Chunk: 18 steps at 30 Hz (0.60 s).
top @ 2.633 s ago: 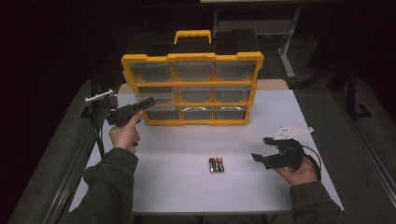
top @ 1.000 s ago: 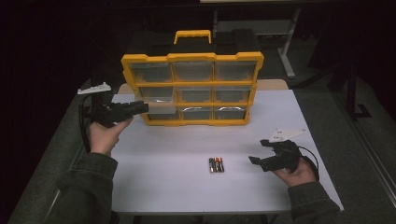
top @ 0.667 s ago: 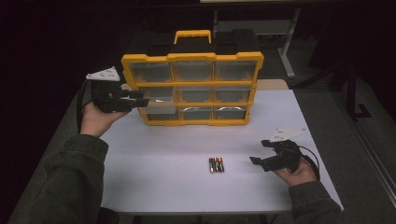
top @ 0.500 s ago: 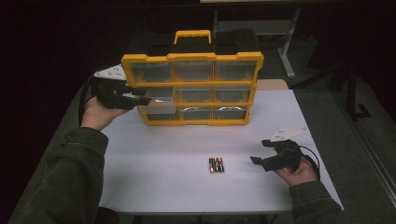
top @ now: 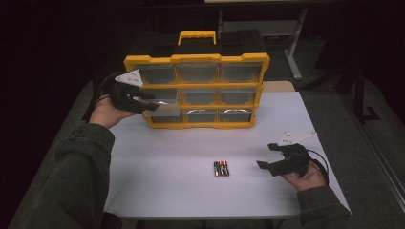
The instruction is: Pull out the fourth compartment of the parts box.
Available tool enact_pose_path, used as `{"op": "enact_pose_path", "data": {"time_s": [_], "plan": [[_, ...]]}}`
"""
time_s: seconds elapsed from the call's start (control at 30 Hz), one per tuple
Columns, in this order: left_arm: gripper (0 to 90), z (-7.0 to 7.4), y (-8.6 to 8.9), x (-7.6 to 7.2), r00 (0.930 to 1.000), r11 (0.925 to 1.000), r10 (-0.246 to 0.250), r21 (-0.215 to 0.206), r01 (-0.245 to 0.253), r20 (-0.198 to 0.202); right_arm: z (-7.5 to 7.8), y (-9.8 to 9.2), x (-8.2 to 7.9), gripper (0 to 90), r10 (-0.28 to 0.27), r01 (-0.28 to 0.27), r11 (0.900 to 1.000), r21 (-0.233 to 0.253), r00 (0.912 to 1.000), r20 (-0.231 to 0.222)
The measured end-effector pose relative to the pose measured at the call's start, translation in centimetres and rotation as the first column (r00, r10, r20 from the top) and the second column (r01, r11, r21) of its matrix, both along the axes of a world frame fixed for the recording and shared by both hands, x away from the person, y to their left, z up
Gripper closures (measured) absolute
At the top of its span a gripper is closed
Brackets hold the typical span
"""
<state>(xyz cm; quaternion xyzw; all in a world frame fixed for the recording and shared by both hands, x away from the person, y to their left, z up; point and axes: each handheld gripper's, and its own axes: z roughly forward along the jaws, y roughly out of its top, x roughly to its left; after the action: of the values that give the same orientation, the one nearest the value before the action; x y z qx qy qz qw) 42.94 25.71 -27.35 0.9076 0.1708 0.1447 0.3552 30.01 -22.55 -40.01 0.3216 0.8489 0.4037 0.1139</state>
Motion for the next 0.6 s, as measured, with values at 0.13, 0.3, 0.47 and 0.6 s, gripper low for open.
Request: {"op": "enact_pose_path", "data": {"time_s": [0.13,0.3,0.47,0.6], "plan": [[57.1,-0.71,-0.14,0.37,0.9999,0.9994,0.012,0.033,-0.011,-0.011,-0.03,-0.05,0.01,19.6,-0.002,0.002,1.000,0.001,1.0000,-0.007],[62.7,-0.83,-0.03,0.55,0.9999,0.9989,0.003,0.047,-0.002,-0.013,-0.02,-0.03,-0.03,19.6,0.000,0.000,1.000,0.001,1.0000,-0.007],[64.4,-0.72,0.39,0.39,0.9992,0.9998,-0.014,0.016,0.015,-0.037,0.02,-0.14,-0.09,19.6,0.001,-0.001,1.000,0.004,1.0000,-0.003],[64.4,-0.56,0.60,0.19,0.9983,0.9995,-0.030,0.011,0.031,-0.050,0.01,-0.07,-0.15,19.5,-0.001,0.001,1.000,0.004,1.0000,-0.008]]}}
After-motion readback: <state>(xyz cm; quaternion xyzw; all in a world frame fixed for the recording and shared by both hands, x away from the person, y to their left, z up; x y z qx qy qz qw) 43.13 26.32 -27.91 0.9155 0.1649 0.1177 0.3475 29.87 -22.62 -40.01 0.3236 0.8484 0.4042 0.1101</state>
